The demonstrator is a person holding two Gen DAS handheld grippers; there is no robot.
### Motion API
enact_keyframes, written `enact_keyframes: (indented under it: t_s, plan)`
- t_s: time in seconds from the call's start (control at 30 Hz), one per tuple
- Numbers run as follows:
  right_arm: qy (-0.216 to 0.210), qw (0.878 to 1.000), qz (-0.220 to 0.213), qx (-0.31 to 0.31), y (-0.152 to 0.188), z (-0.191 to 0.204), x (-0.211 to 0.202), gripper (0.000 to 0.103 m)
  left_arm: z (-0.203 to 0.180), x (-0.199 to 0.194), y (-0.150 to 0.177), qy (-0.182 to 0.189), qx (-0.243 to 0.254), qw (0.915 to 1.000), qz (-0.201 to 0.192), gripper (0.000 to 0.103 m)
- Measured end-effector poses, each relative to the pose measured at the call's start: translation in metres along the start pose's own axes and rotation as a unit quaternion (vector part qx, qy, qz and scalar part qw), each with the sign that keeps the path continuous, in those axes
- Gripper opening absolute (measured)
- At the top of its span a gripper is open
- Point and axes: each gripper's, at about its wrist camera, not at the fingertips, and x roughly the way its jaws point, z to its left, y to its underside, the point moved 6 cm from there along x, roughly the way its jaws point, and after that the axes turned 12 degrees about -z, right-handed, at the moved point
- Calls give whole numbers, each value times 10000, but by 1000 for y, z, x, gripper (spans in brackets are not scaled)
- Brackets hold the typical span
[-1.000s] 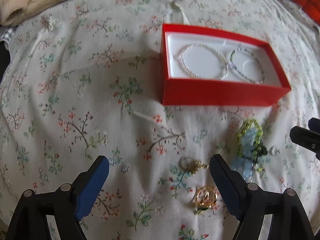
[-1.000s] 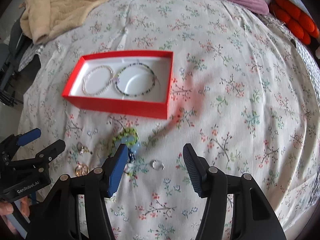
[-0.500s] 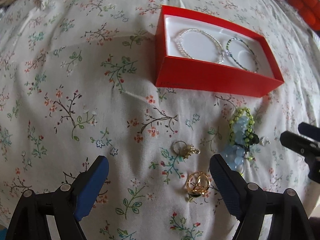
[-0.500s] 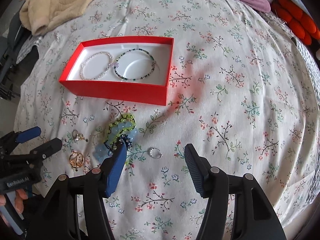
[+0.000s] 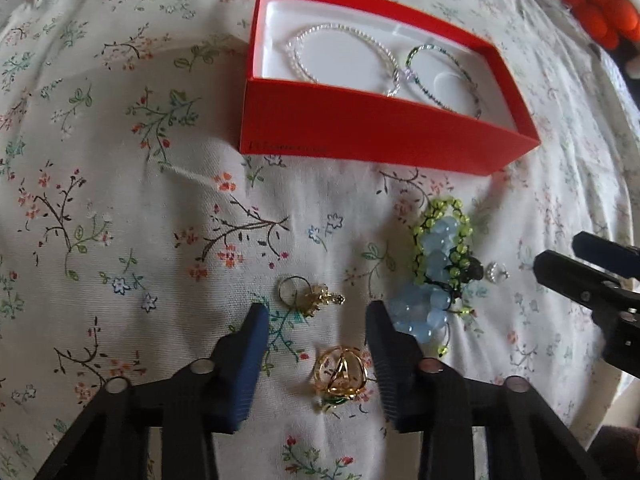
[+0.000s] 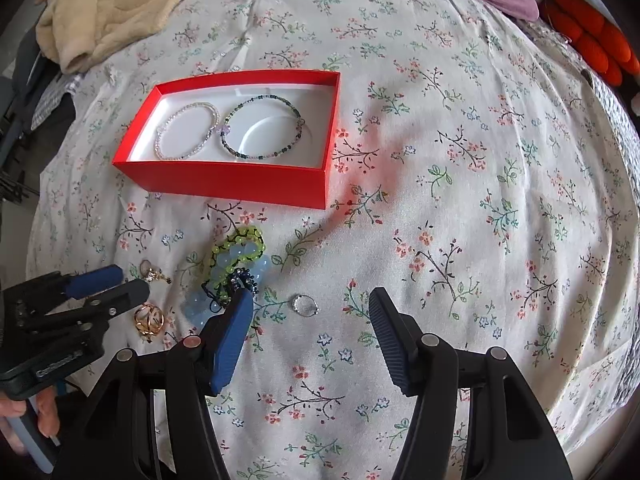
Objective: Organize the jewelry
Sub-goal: 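Move the left tool back to the green-and-blue beaded bracelet, then grasp the green-beaded bracelet with the left tool and lift it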
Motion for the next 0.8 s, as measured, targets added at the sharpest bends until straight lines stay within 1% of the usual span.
enact_keyframes:
  t_s: [0.13,0.23,0.4,0.53,0.63,0.7,0.8]
  plan:
    - [17,10000,18,0,1,-2,0,63,-7,0,2,24,90,10000,17,33]
    - [29,10000,21,19,1,-6,0,63,-16,-4,0,242,119,9996,-39,30]
    - [27,10000,26,57,1,-9,0,63,-36,1,-2,547,163,9984,-35,29]
    - [10,10000,51,51,2,-10,2,63,-56,11,-5,729,250,9970,-70,21]
    - [21,9999,43,93,2,-13,2,64,-71,12,-10,850,392,9955,-150,20]
    - [29,9999,30,157,1,-17,1,63,-73,14,-15,838,346,9957,-198,19]
    - [24,9996,15,293,0,-24,1,63,-67,18,-25,811,75,9963,-277,19]
